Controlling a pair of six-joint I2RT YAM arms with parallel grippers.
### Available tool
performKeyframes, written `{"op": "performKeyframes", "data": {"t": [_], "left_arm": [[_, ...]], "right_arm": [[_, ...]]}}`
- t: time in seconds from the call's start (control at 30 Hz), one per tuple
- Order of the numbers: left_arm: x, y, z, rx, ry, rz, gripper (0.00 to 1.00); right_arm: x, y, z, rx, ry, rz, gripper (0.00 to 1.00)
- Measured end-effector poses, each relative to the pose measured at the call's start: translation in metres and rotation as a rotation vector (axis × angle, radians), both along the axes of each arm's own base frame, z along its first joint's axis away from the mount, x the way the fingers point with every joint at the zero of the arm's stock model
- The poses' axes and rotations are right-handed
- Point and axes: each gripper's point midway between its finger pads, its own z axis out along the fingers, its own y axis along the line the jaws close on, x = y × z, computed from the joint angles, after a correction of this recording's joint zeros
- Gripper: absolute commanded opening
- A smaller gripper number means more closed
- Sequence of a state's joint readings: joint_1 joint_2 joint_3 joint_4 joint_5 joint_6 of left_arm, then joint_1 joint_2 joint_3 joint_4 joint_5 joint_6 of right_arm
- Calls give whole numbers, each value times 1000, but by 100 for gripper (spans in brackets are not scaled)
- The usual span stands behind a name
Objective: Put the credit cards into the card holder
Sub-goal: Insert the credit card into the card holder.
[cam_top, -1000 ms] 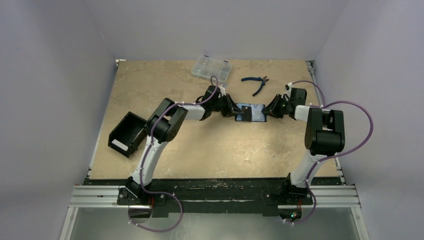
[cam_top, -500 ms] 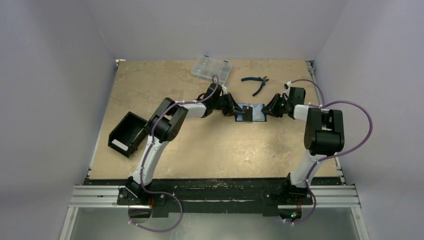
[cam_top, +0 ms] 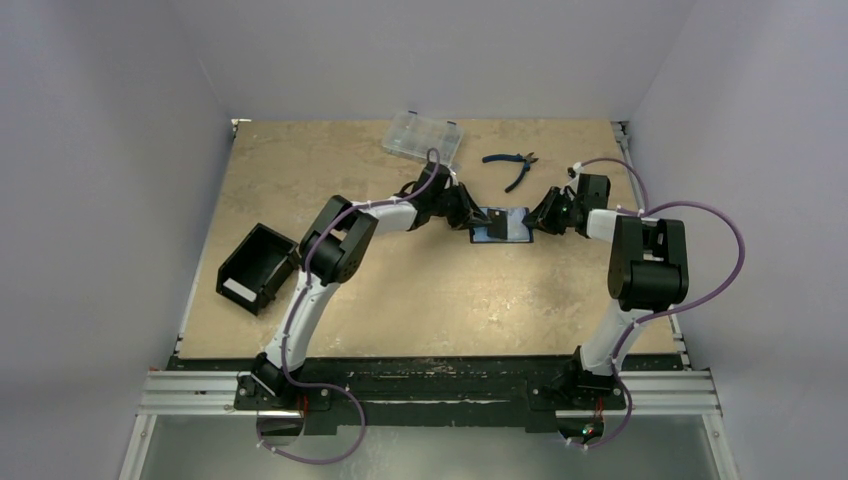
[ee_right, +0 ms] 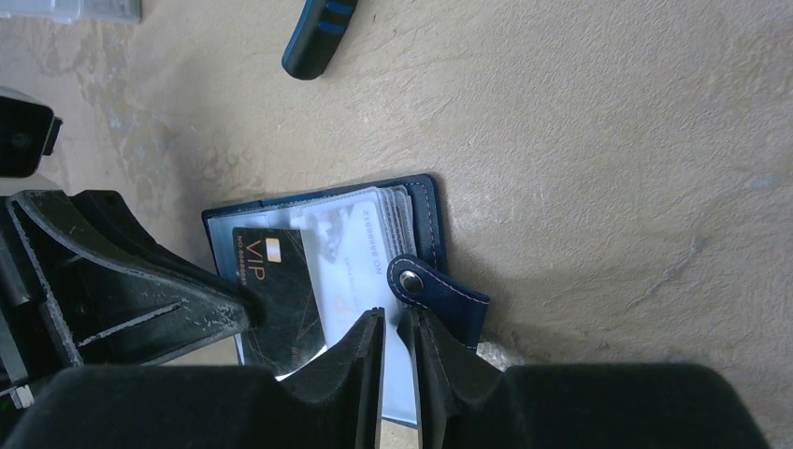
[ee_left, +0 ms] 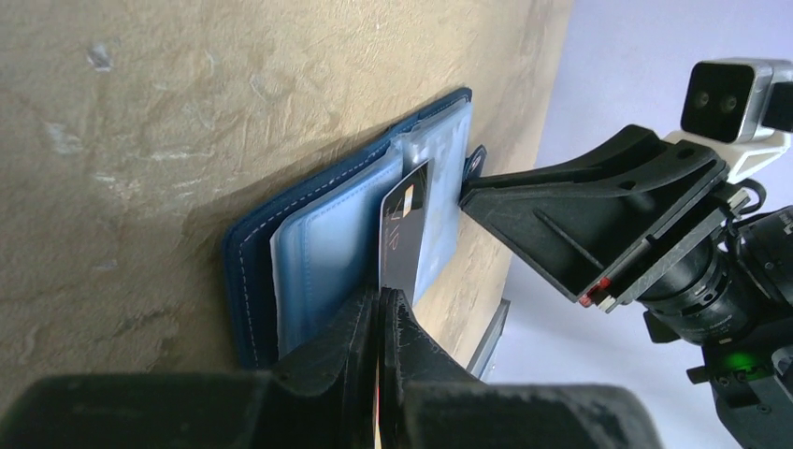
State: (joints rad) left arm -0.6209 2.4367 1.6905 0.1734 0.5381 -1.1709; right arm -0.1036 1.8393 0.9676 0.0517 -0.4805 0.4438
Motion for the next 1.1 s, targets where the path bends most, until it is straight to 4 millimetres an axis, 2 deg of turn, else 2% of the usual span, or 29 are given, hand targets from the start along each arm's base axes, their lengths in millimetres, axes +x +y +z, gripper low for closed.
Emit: {"op": "performKeyframes", "data": {"t": [0.37, 0.53, 1.1], "left_arm": [[12, -9, 5, -26, -54, 77, 0], [10, -15, 4, -49, -62, 87, 0], [12, -41, 0, 31, -232, -59, 0]], "right_arm": [[0, 2, 0, 0, -1, 5, 24], [0, 2, 0, 0, -1, 5, 24], [0, 2, 0, -1, -1, 5, 24]]}}
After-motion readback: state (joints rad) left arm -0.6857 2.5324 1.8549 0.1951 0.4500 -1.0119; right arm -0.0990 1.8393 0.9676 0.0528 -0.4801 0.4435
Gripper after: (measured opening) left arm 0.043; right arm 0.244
